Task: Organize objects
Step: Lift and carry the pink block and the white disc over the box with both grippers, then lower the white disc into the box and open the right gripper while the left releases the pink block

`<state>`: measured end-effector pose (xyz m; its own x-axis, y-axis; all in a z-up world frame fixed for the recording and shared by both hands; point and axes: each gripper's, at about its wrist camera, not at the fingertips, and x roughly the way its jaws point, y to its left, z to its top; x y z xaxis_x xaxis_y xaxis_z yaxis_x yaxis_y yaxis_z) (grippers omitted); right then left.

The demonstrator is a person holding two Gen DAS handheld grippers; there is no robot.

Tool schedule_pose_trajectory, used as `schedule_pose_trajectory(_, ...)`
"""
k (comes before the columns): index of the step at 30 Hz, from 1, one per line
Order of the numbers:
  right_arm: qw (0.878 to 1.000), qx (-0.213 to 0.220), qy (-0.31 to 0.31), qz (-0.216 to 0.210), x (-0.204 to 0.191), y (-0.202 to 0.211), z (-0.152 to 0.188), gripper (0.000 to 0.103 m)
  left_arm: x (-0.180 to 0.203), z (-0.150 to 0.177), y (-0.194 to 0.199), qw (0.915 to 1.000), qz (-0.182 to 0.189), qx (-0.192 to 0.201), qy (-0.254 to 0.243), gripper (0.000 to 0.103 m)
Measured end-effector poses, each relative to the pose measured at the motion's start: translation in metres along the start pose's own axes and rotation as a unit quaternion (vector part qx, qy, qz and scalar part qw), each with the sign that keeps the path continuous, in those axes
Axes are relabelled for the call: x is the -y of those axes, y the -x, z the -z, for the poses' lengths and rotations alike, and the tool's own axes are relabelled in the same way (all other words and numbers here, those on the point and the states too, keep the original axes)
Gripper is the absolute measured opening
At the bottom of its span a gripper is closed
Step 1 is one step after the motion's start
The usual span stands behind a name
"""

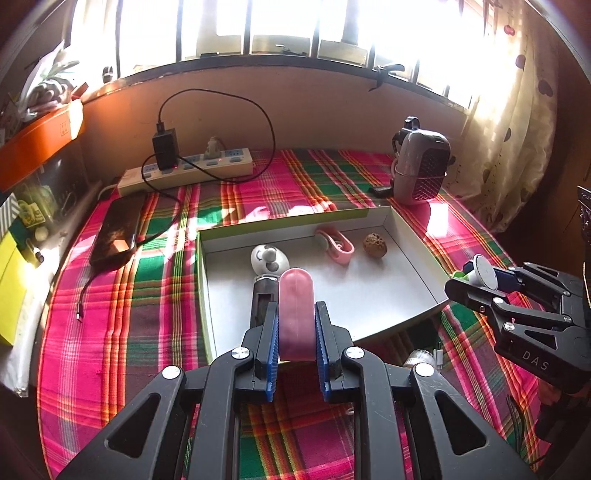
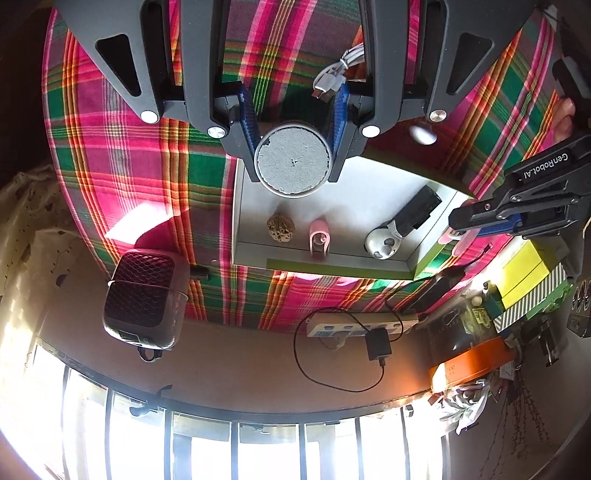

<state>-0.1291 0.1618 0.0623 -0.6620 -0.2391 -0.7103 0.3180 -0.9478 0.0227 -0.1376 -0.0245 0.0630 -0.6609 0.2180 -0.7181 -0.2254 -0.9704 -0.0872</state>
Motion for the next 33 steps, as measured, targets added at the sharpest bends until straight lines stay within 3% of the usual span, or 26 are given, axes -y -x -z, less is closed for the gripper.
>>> schedule_pose_trajectory(10, 1.000, -0.012, 0.006, -0.018, 0.000, -0.031, -0.017, 0.035, 0.009, -0.017, -0.033, 0.9996, 0.023, -0.015, -0.008, 0.016)
schedule_pose_trajectory(33, 0.998, -0.052, 0.018, -0.032, 0.005, -0.093, -0.022, 0.035, 0.016, -0.030, -0.094, 0.9978, 0.016, -0.056, -0.031, 0.016)
